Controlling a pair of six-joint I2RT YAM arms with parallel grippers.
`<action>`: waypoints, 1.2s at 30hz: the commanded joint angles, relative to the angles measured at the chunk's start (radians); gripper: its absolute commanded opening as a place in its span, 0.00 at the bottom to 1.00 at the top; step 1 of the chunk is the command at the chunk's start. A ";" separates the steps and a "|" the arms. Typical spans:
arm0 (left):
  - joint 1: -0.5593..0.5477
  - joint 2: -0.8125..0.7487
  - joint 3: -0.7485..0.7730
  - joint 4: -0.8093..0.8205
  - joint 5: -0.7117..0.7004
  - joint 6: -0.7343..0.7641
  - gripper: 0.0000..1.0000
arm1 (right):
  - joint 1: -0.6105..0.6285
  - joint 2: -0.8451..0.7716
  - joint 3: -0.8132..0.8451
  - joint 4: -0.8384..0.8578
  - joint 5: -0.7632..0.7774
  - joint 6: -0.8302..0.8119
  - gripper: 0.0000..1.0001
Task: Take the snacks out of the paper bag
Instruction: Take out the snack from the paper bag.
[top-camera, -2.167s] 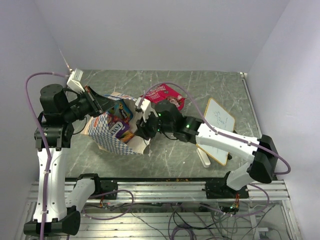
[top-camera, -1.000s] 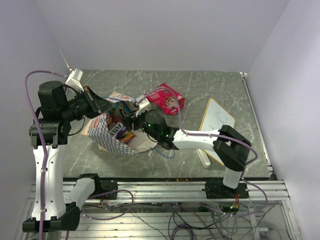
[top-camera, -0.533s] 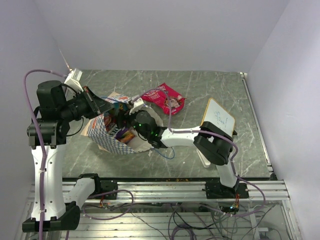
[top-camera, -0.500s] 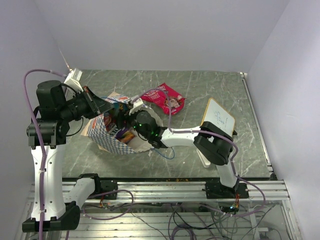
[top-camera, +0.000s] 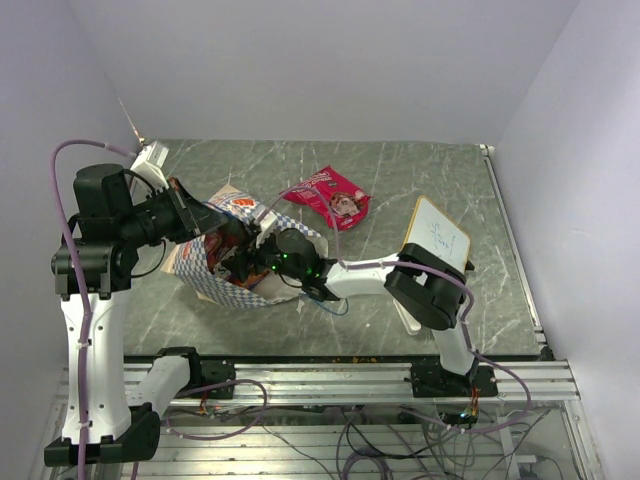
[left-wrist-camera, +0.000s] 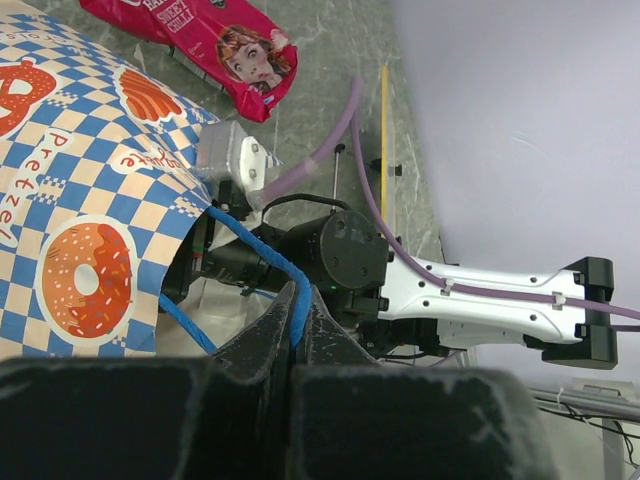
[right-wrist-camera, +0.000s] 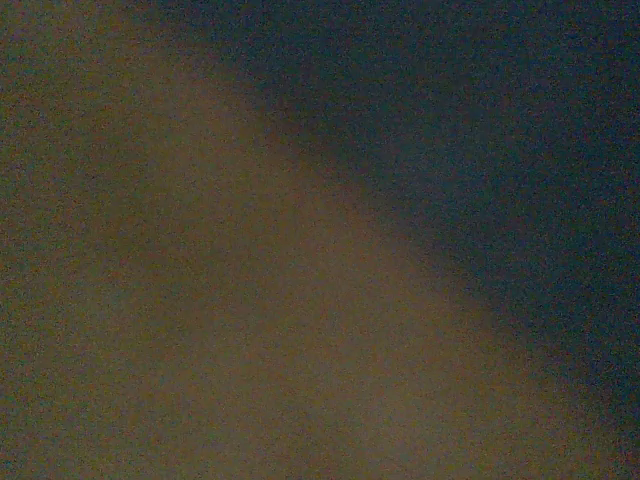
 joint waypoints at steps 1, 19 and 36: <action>0.000 -0.034 0.049 -0.016 0.057 -0.003 0.07 | -0.009 0.072 0.055 -0.064 -0.062 -0.016 0.79; 0.000 -0.075 -0.021 0.022 -0.030 -0.039 0.07 | -0.007 -0.144 -0.025 -0.211 -0.026 0.000 0.00; -0.001 -0.117 -0.057 -0.083 -0.072 -0.101 0.07 | 0.061 -0.301 -0.171 -0.217 0.012 0.025 0.00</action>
